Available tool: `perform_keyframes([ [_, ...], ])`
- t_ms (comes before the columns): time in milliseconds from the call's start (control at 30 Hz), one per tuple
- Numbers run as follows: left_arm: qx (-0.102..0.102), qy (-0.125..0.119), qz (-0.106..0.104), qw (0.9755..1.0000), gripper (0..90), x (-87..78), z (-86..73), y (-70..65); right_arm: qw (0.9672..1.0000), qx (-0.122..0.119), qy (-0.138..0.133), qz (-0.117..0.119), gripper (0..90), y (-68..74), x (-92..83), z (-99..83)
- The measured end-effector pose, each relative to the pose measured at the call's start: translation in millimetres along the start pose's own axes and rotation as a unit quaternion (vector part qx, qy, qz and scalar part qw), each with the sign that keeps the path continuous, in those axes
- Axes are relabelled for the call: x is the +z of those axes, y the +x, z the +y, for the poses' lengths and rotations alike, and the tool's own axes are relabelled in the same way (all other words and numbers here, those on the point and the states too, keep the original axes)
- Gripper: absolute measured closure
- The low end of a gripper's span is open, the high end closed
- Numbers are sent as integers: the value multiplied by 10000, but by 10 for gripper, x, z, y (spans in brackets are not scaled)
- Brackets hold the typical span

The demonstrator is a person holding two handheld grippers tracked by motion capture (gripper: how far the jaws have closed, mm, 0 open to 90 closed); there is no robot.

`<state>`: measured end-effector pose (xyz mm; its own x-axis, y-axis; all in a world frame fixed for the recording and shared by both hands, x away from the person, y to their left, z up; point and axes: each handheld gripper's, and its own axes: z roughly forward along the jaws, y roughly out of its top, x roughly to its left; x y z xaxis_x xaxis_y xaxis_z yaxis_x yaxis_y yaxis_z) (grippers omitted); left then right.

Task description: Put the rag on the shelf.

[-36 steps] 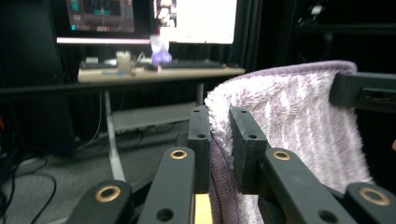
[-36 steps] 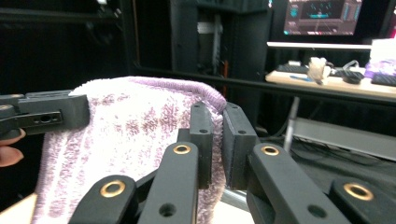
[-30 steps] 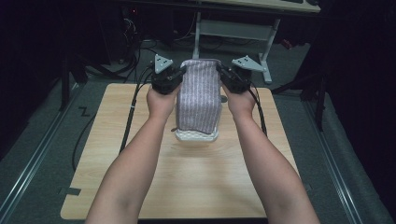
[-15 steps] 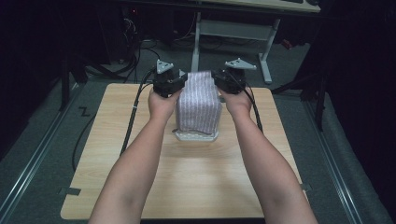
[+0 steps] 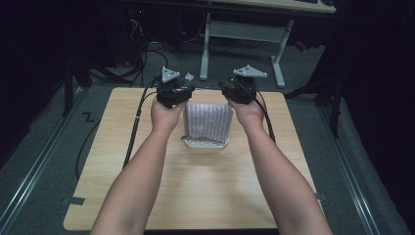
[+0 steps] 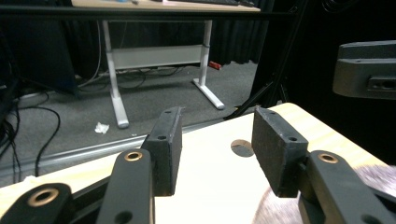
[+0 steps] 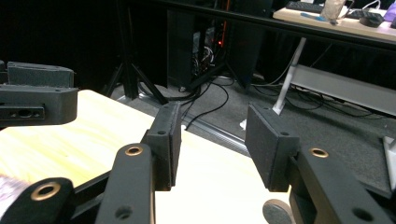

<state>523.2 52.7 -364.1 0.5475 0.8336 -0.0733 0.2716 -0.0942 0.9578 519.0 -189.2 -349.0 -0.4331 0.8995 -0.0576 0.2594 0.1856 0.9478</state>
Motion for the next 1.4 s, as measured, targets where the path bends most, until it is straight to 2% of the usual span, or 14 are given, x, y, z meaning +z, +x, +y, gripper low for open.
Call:
perform_keyframes([
  [300,18,-171,-36,9998,529,-301,-2,-44,9997,-184,-134,89,544,168,-231,-105],
  [400,121,-150,-65,9998,526,-380,-9,-85,9996,-143,-200,161,544,190,-317,-147],
  [433,172,-178,-57,9997,525,-413,-24,-107,9995,-120,-198,191,544,194,-335,-155],
  [500,140,-165,-65,9997,525,-446,-55,-128,9995,-100,-203,208,540,214,-390,-177],
  [600,113,-148,-79,9998,525,-502,-122,-160,9994,-198,-234,172,529,240,-460,-200],
  [767,-30,-118,-96,9999,524,-584,-227,-179,9992,-256,-248,178,512,261,-594,-270],
  [933,85,-105,-123,9998,521,-669,-309,-212,9991,-281,-254,194,513,263,-723,-377],
  [1100,177,-5,-88,9998,527,-799,-393,-256,9989,-207,-266,330,504,295,-875,-482],
  [1333,117,47,-294,9995,528,-941,-551,-331,9986,-390,-134,333,499,391,-997,-630],
  [1400,164,48,-323,9993,528,-975,-595,-371,9983,-482,-41,313,498,425,-1014,-677],
])
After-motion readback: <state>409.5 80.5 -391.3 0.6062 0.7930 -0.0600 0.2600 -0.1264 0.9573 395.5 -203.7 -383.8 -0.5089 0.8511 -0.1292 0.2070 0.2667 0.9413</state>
